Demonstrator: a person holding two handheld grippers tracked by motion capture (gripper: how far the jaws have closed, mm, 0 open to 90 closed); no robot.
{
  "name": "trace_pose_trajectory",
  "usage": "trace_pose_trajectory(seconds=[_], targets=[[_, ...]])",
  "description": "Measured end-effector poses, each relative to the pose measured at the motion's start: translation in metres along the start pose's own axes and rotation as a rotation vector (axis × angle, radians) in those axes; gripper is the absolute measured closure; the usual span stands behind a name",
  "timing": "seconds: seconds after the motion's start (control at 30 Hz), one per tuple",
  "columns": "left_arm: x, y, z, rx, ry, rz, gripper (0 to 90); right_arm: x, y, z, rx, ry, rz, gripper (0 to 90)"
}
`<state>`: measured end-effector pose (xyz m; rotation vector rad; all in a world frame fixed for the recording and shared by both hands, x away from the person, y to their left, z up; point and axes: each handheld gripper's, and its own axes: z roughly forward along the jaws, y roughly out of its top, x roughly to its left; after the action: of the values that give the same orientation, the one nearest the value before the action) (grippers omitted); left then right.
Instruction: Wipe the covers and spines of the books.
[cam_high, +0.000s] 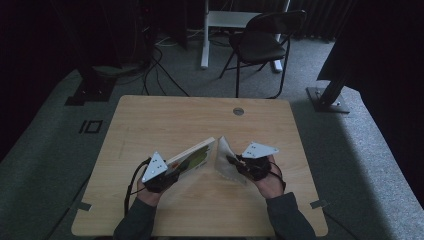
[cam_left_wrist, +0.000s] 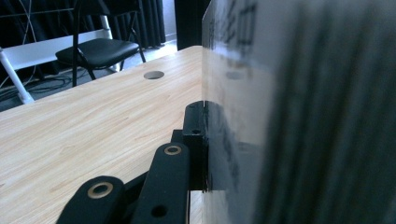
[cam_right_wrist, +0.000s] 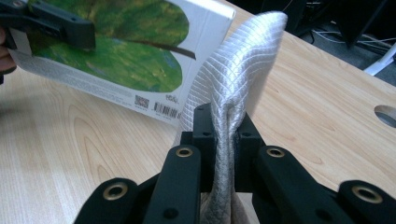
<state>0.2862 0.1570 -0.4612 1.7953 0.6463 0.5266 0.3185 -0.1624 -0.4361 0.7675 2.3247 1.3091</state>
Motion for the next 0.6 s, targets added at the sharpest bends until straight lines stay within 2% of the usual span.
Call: trace_pose_trajectory(seconds=[0.6], targets=[[-0.002, 0.004, -0.003, -0.019, -0.011, -0.001, 78.1, 0.002, -0.006, 0.017, 0.036, 0.017, 0.013, 83.7]])
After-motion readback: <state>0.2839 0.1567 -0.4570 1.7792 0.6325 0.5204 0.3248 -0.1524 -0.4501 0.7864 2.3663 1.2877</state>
